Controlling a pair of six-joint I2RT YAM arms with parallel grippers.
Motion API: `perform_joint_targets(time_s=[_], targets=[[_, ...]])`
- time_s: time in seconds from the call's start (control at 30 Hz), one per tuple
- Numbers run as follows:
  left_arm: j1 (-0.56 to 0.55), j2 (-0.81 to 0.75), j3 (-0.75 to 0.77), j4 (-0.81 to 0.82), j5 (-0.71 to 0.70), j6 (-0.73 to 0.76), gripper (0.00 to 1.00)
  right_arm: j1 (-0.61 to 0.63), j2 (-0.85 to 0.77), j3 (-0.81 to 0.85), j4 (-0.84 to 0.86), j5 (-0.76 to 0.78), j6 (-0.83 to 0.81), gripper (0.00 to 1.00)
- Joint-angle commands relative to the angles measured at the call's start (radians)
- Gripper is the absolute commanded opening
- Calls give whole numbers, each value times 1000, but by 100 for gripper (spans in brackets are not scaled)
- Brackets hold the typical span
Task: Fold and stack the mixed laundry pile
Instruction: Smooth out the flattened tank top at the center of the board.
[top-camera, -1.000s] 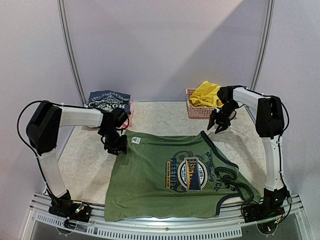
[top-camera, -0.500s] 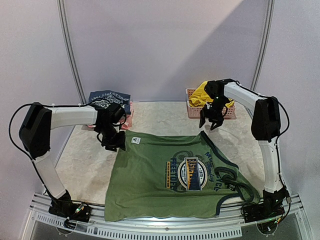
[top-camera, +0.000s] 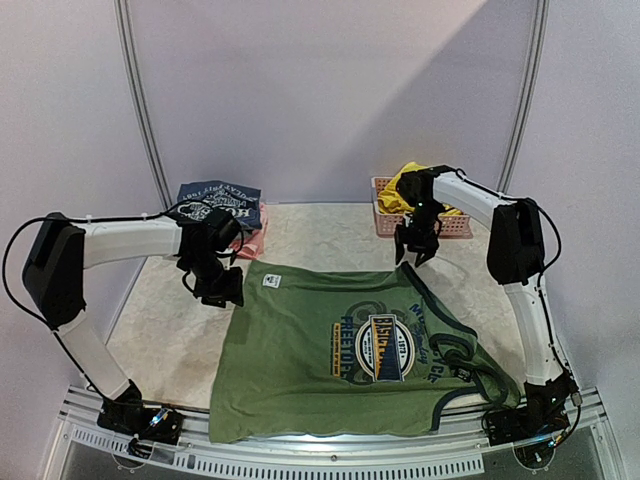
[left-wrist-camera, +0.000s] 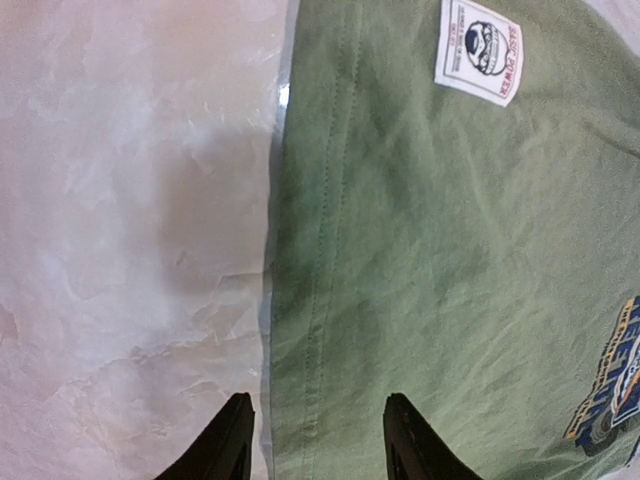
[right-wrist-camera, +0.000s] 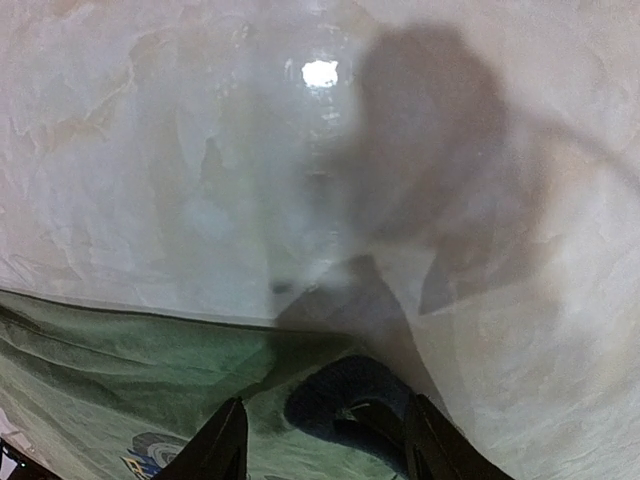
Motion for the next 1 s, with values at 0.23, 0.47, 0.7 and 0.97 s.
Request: perform_joint_targets(time_s=[0.23,0.47,0.7,0.97], targets=[[-12,-41,-29,-14,-21,15,44,22,74,63,-19,22,15,39],[-11,-42,-31,-2,-24,-1,44,22,80,69,-32,54,3,13],[-11,-32,-31,7,-24,-19,44,21,89,71,-39,66,-23,1],[-11,7,-46,32,-6,-30,42,-28,73,91,-29,79,-24,0]])
